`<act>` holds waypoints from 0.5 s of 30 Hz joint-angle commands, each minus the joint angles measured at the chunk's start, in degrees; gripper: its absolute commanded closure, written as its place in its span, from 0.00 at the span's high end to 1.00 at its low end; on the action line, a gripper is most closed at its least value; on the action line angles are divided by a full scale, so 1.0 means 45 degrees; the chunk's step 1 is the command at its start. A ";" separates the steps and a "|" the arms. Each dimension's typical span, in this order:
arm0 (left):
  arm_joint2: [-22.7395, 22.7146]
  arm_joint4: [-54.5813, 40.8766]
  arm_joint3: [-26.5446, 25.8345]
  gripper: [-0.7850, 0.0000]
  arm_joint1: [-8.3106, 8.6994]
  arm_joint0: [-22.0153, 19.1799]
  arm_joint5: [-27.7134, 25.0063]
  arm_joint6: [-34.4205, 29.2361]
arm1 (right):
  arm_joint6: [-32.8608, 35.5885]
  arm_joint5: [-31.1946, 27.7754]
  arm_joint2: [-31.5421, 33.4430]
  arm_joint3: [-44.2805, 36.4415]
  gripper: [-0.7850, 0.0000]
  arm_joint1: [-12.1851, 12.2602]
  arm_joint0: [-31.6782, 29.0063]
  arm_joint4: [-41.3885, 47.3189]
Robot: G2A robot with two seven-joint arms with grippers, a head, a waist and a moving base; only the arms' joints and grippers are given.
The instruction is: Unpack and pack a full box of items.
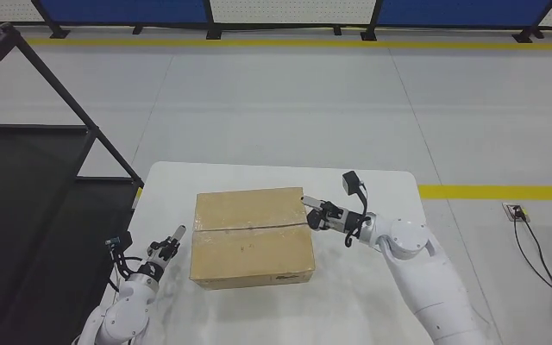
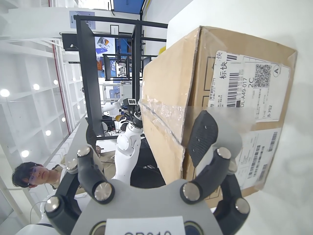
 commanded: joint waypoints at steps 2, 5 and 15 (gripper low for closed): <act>0.0007 -0.0004 0.0013 1.00 0.0006 -0.0013 0.0003 0.0002 | -0.0009 0.0004 -0.0137 0.0074 1.00 -0.0010 0.0062 0.0006; 0.0010 -0.0009 0.0039 1.00 0.0012 -0.0028 -0.0005 0.0006 | -0.0061 0.0087 -0.0293 0.0235 1.00 -0.0038 0.0150 0.0100; -0.0099 -0.0112 0.0088 1.00 0.0045 -0.0030 -0.0063 0.0012 | 0.0028 0.0040 -0.1041 0.0884 1.00 -0.0195 0.0590 0.0241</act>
